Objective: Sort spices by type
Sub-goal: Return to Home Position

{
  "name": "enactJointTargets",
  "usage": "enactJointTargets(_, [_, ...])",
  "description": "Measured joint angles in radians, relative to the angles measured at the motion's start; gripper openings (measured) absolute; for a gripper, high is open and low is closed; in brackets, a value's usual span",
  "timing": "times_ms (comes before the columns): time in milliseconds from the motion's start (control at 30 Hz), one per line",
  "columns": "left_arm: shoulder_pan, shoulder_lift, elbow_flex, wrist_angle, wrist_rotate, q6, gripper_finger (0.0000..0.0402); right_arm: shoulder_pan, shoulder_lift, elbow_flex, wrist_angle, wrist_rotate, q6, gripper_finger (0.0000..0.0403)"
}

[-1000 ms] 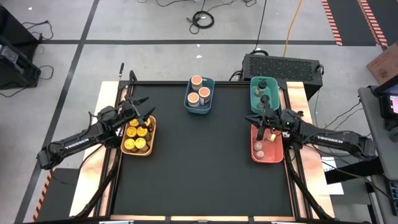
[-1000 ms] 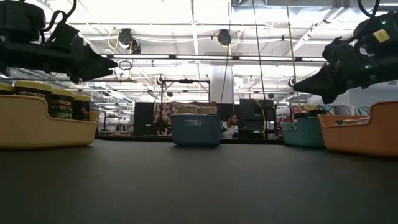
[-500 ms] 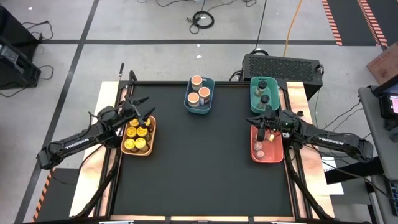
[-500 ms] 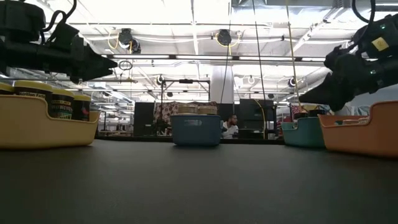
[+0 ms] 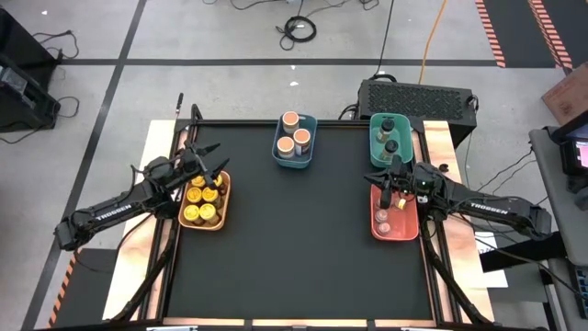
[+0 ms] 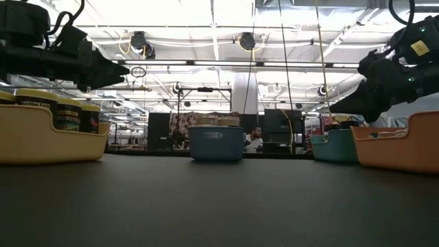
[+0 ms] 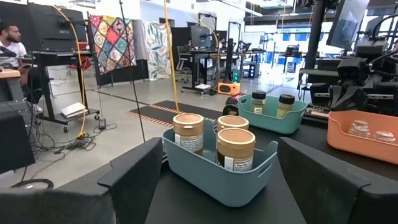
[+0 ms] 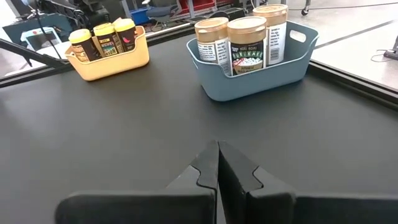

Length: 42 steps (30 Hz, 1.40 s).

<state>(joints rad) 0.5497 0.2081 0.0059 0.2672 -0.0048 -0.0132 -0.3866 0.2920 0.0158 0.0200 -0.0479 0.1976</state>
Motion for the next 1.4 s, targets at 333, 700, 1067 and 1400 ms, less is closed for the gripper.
enactJointTargets(333, [0.000, 0.000, 0.000, 0.000, 0.000, -0.001, 0.0319, 0.000, 0.000, 0.000, -0.001, -0.001, -0.060, 0.0000])
enactJointTargets(700, [0.000, 0.000, 0.000, 0.000, 0.000, -0.003, 0.0319, 0.000, 0.000, 0.000, -0.001, -0.002, -0.083, 0.0000])
enactJointTargets(1067, [0.000, 0.000, 0.000, 0.000, 0.000, -0.003, 0.0319, 0.000, 0.000, 0.000, -0.002, -0.002, -0.083, 0.0000])
enactJointTargets(1400, [0.000, 0.000, 0.000, 0.000, 0.000, 0.000, 0.0319, 0.000, 0.000, 0.000, -0.002, -0.002, -0.083, 0.0000])
